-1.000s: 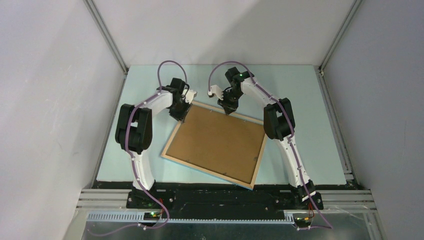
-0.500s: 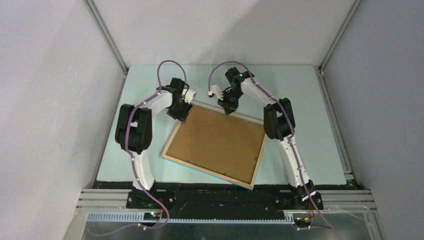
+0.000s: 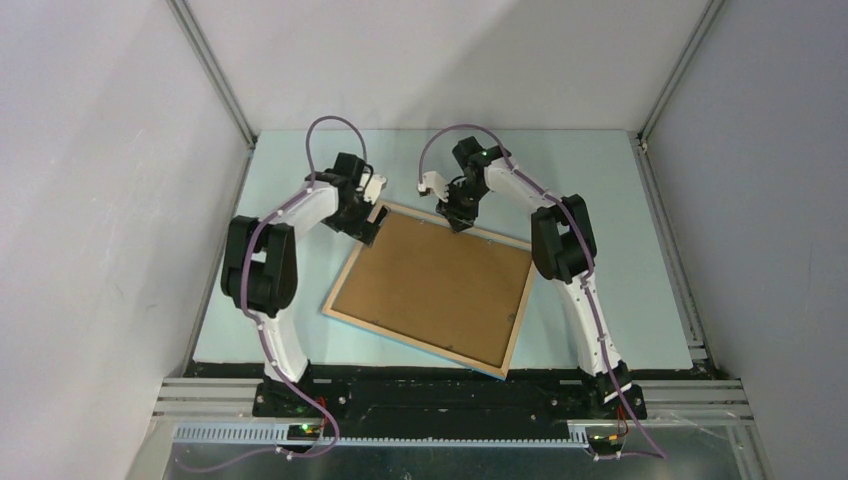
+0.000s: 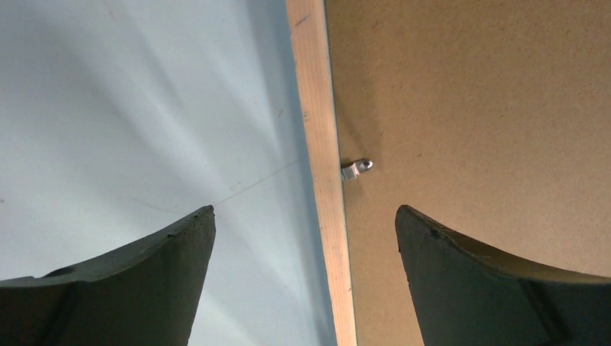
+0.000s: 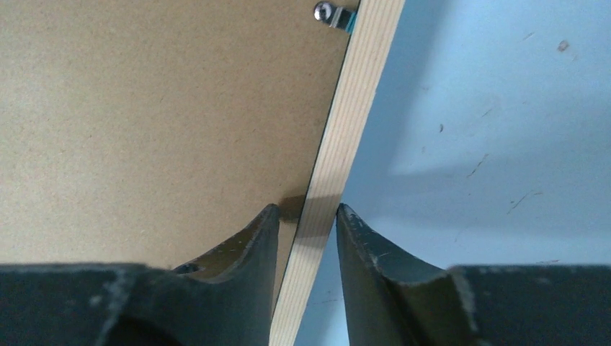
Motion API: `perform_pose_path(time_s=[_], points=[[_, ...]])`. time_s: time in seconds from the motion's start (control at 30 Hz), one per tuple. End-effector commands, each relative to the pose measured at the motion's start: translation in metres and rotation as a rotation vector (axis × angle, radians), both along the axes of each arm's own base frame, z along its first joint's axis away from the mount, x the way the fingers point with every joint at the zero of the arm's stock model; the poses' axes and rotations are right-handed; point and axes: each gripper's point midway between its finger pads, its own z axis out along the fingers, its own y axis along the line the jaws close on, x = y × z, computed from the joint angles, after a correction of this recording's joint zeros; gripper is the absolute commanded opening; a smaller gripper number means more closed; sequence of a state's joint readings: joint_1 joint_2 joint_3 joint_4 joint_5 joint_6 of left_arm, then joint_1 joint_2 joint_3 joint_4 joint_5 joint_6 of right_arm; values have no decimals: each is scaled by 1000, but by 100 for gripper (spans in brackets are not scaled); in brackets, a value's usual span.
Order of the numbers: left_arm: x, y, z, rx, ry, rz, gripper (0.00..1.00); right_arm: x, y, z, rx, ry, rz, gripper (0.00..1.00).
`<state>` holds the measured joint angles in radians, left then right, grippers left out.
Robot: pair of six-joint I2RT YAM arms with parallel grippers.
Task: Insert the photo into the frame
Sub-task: Install the photo frame at the center of the board.
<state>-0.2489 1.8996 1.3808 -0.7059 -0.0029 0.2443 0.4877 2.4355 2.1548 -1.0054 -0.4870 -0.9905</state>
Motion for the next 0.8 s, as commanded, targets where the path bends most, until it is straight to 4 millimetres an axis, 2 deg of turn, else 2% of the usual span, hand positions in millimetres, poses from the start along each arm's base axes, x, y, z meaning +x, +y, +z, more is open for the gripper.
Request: perform_pose_path(time_s=[0.0, 0.03, 0.07, 0.1, 0.13, 0.17, 0.2, 0.4, 0.5, 0.53, 0.6, 0.63, 0.67, 0.7, 0.73, 0.77], points=[[1, 11, 26, -14, -71, 56, 100, -5, -4, 42, 44, -21, -31, 43], [0, 13, 28, -24, -72, 70, 100, -7, -7, 42, 45, -13, -43, 45], [-1, 15, 29, -26, -74, 76, 100, -6, -6, 53, 61, -36, -49, 47], [-2, 15, 30, -41, -72, 80, 100, -11, -10, 52, 56, -25, -60, 48], [-4, 15, 30, -48, -69, 80, 100, -9, -9, 64, 74, -56, -64, 48], [-6, 16, 29, -56, -65, 84, 100, -15, -13, 61, 65, -43, -75, 48], [-7, 16, 29, -58, -64, 85, 100, -13, -13, 75, 84, -79, -81, 49], [-25, 13, 19, -94, -17, 74, 100, -28, -34, 95, 82, -100, -215, 52], [-32, 9, 14, -115, 6, 68, 99, -38, -56, 101, 54, -104, -327, 52], [-34, 8, 13, -125, 12, 67, 98, -40, -67, 95, 29, -93, -390, 52], [-35, 5, 13, -138, 19, 65, 97, -45, -83, 101, 17, -99, -476, 52], [-36, 5, 12, -143, 22, 65, 97, -54, -92, 102, 10, -92, -507, 52], [-36, 4, 13, -151, 21, 64, 96, -61, -104, 92, -9, -59, -561, 52], [-35, 3, 14, -156, 18, 63, 96, -66, -110, 100, 5, -65, -586, 52], [-34, 3, 14, -162, 16, 64, 95, -74, -121, 91, -6, -23, -636, 52], [-33, 3, 16, -165, 10, 64, 95, -80, -127, 96, 8, -20, -658, 52]])
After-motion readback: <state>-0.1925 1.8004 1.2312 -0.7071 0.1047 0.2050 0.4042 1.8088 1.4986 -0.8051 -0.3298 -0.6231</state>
